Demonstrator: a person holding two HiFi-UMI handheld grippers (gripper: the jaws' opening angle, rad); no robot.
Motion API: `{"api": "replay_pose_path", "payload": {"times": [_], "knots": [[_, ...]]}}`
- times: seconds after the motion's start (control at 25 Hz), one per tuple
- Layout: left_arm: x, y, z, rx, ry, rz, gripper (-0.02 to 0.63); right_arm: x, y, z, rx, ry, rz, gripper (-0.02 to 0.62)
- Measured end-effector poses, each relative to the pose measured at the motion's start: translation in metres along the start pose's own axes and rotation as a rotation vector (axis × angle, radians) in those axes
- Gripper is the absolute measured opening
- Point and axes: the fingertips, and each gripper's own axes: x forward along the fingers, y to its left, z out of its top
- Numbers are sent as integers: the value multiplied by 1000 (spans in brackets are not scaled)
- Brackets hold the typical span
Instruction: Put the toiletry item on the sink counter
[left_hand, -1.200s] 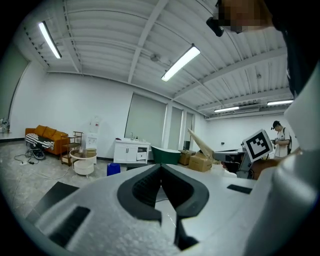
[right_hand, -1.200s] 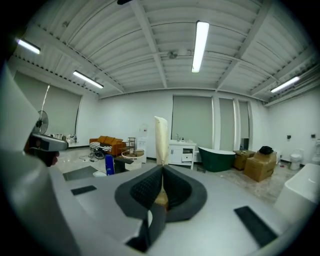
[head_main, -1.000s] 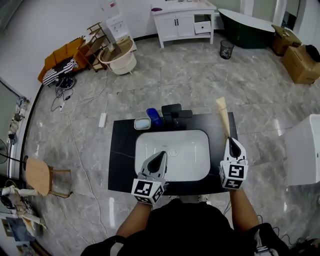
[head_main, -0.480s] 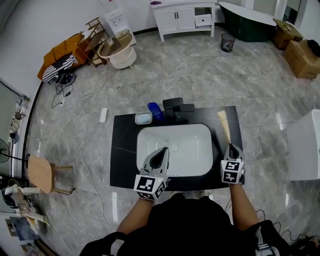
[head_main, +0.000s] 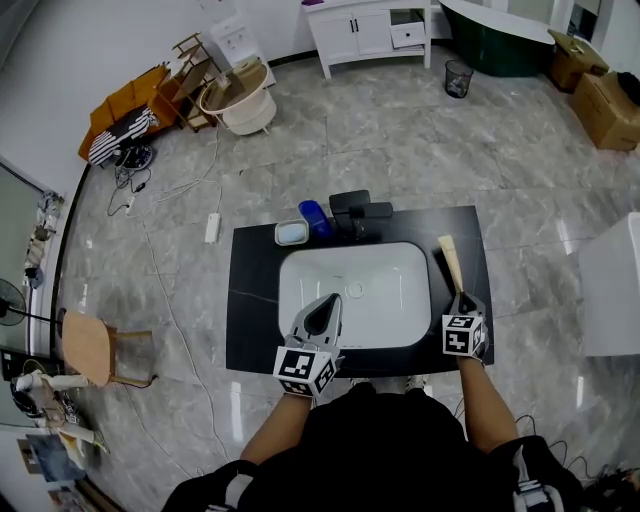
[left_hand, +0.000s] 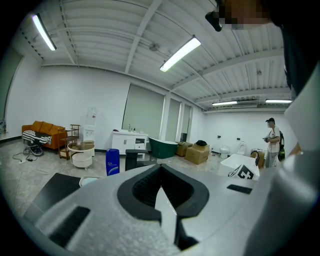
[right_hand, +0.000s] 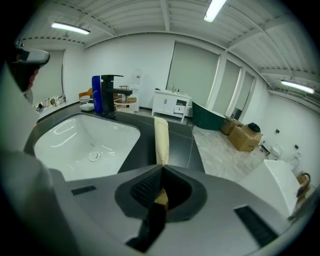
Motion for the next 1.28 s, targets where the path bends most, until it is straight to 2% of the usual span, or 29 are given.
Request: {"api": "replay_pose_path", "payload": {"times": [0.32, 0.48, 0.6, 0.76, 0.8, 0.84, 0.88, 1.08, 1.28], "knots": [[-1, 2, -4, -8, 7, 5, 9, 14, 4, -16, -11, 61, 4, 17], [-1, 2, -5, -11, 5, 2, 9, 17, 6, -18, -21, 75, 22, 49], [-2, 1, -6, -12, 5, -1, 9, 19, 10, -22, -9, 80, 45, 98], [-3, -2, -7, -15, 7, -4, 9, 20, 11, -23, 8, 87, 61, 109], [-4, -2, -7, -16, 7, -4, 9, 18, 11, -21, 14, 85, 69, 131], [-5, -3, -7, -16, 7, -4, 9, 16, 11, -18, 21, 77, 76, 169], [-5, -3, -6, -16, 6, -4, 9, 12, 9, -13, 29, 60, 79, 181], [-7, -6, -5, -15, 3, -5, 9, -19, 6, 23, 84, -59, 101, 183], [-4, -11, -1, -11, -8, -14, 9, -55, 0, 78, 90, -206, 114, 172]]}}
